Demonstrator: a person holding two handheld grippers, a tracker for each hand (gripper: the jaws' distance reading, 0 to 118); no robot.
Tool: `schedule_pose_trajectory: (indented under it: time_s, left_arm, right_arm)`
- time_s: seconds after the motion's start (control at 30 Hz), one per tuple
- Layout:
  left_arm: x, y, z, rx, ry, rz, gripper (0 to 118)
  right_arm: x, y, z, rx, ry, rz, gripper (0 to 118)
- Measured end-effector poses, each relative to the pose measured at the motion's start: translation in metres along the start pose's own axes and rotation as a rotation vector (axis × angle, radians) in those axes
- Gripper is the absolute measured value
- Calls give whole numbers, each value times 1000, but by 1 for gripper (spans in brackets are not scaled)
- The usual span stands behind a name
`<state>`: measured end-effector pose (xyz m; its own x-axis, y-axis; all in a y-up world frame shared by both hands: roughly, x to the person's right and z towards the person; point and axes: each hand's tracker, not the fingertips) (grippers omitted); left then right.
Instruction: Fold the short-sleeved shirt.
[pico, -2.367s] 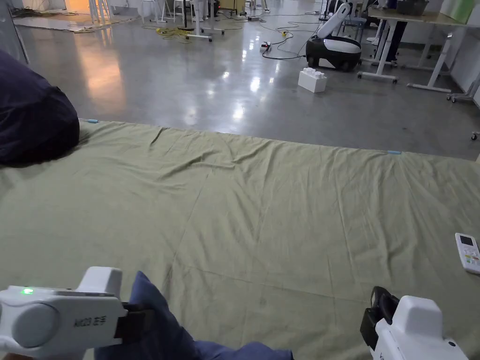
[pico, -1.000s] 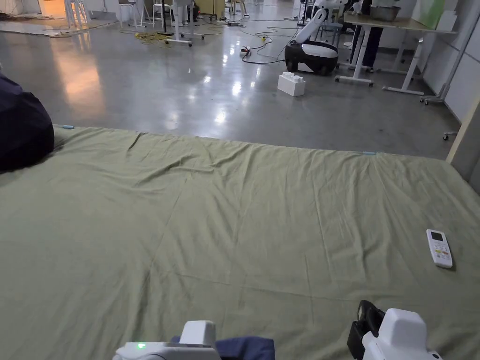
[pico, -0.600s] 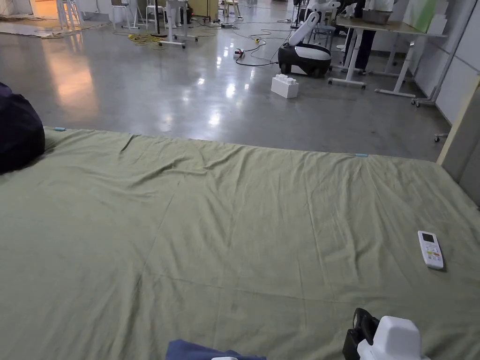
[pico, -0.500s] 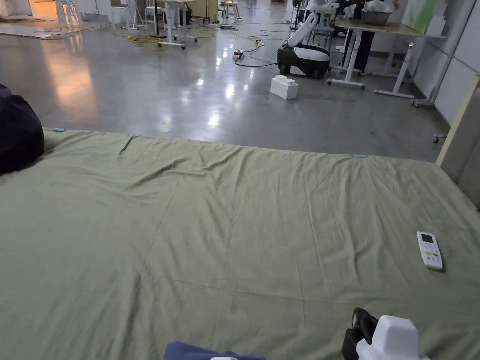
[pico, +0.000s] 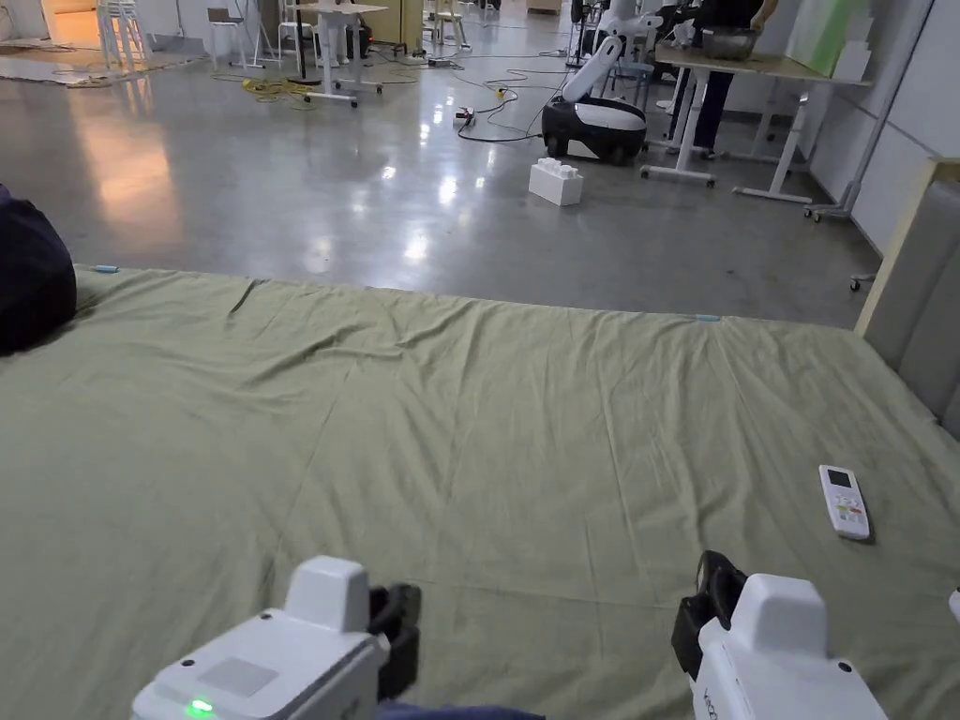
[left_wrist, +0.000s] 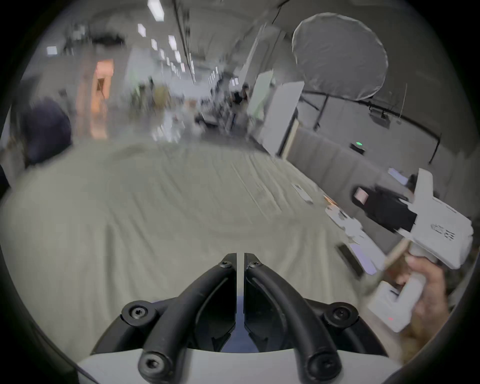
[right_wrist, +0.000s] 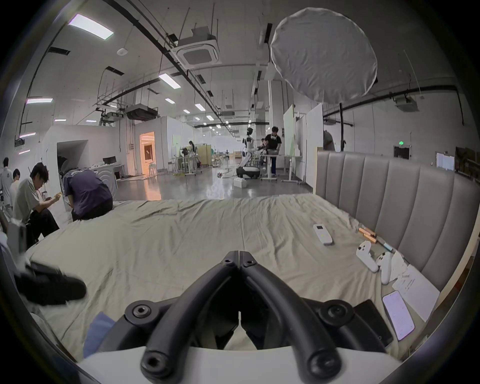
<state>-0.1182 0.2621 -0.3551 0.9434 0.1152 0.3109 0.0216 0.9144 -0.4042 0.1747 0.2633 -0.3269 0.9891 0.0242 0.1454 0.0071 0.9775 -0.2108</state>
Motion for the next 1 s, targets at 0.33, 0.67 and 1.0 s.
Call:
schedule_pose_trajectory:
  time_s: [0.33,0.67,1.0]
  left_arm:
    - [-32,23,13,280,279,-66,5]
    - [-59,12,22,238,316,-51,5]
    - [-85,-37,29,45,262,5,5]
  right_arm:
    - [-14,25,9,155,-41,90,0]
    - [-24,-3,21,23,-10,69,0]
    - [-121,-116,36,-317,257,137,0]
